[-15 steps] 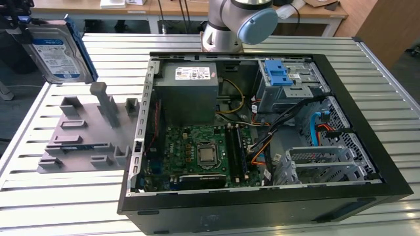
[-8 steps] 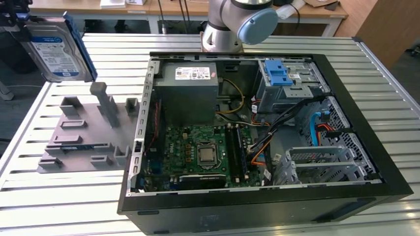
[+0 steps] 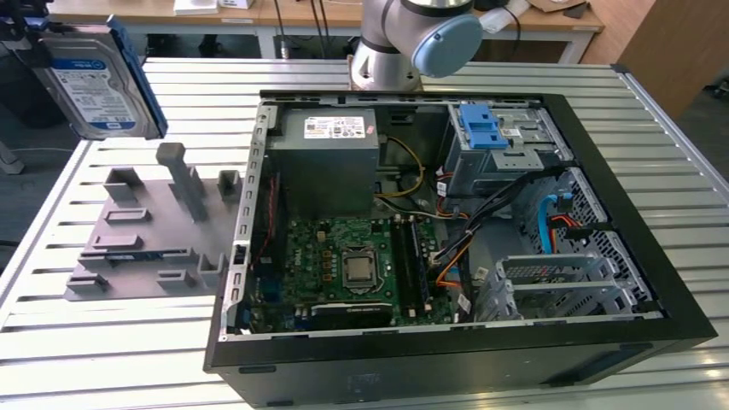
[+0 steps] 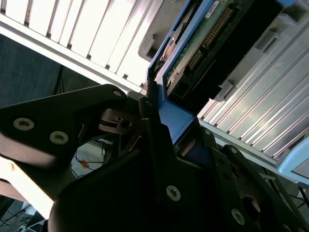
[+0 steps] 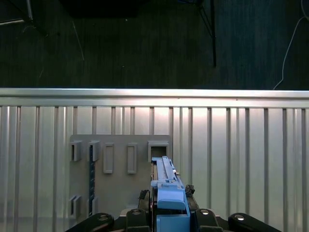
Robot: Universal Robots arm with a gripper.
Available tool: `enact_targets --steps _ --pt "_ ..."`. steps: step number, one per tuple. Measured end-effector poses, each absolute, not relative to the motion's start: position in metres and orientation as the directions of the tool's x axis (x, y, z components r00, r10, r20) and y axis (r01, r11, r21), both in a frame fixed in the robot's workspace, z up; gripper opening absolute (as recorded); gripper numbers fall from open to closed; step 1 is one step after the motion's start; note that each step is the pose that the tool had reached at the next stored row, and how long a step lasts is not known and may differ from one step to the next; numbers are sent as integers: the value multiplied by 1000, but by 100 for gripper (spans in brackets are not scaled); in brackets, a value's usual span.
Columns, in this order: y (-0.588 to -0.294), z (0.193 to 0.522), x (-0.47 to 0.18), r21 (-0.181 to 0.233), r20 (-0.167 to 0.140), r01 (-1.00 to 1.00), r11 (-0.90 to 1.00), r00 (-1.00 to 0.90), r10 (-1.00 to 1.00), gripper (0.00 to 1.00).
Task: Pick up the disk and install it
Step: 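Pick up the disk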
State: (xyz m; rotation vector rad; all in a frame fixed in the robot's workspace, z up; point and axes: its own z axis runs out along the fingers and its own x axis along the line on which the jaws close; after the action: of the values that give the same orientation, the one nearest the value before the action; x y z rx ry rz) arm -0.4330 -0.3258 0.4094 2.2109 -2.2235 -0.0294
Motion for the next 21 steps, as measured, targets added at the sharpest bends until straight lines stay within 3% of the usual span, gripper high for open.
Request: enact_targets --steps 21 --pt "-326 426 -433 16 -9 -1000 6 -6 -1000 36"
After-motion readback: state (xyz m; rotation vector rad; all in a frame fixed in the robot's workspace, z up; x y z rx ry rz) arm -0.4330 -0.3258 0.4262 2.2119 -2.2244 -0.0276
